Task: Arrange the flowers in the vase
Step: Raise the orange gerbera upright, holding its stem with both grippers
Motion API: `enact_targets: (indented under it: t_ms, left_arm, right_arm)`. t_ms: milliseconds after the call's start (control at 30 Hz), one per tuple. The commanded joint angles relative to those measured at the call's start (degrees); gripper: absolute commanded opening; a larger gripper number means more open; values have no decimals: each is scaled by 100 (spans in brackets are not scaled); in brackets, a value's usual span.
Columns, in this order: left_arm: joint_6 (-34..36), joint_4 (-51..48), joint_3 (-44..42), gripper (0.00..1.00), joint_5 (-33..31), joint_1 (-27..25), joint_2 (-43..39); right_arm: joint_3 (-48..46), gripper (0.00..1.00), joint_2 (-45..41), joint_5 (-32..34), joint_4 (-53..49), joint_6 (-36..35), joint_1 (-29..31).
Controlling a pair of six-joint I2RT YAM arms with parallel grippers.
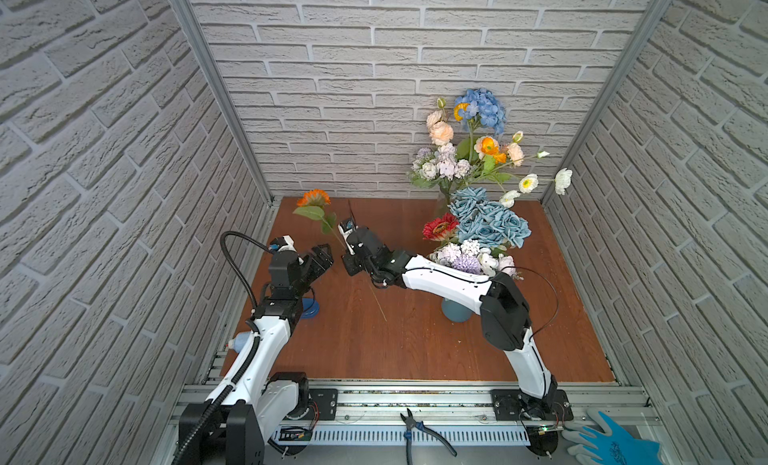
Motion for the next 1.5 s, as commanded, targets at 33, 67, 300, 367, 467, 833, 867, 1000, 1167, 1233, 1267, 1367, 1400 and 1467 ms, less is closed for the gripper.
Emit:
enact_targets:
  t_ms: [33,67,300,367,467,833,867,1000,1167,1233,1267,1367,1400,1467]
  left_arm:
    - [-498,849,213,90,696,20,-321]
    - [-629,1024,240,90,837,27,-373]
    - [-1150,1788,677,81,1599,28,-499]
    - [-1353,2144,784,78,1823,26,-429]
    - [-1724,2894,985,78,2249,28,-110]
    - [-1990,3638,1399,70,2459,-462,525]
    - [-1905,3563,1436,69,2476,-527,536]
    - [-1779,3432,1502,58,2516,-657,585]
    - [-1790,3346,1542,46,2592,-737,729]
    - [-1790,3327,1540,41,2607,-753,782]
    - [-1790,3318,1543,39,2617,-770,812]
    - [-1790,3309,1542,34,2618,-789,875]
    - [-1782,3309,1531,31,2610,-788,884]
    - [-1762,3284,1512,26,2581,-789,885]
  right_arm:
    - [-73,5,-602,-189,361,-360,-8]
    - [-114,5,-715,-204,396,-385,-11]
    - [-452,5,-1498,-330,620,-671,1]
    - [-670,5,-1731,-424,777,-716,10]
    - [-949,5,-2036,-506,933,-798,37]
    - [-1519,5,-2516,-173,1192,-920,64]
    - [-1525,5,-2525,-144,1201,-950,62]
    - [-1536,5,-2537,-79,1233,-1061,61]
    - [-1646,5,-2590,34,1410,-1160,59]
    - [-1653,5,-2588,37,1449,-1185,56]
    - [-1657,5,-2587,47,1458,-1194,62]
    - [-1683,5,-2604,49,1502,-1218,63]
    - [-1689,5,-2605,56,1508,-1229,60]
    - [-1691,5,-2604,49,1502,-1232,64]
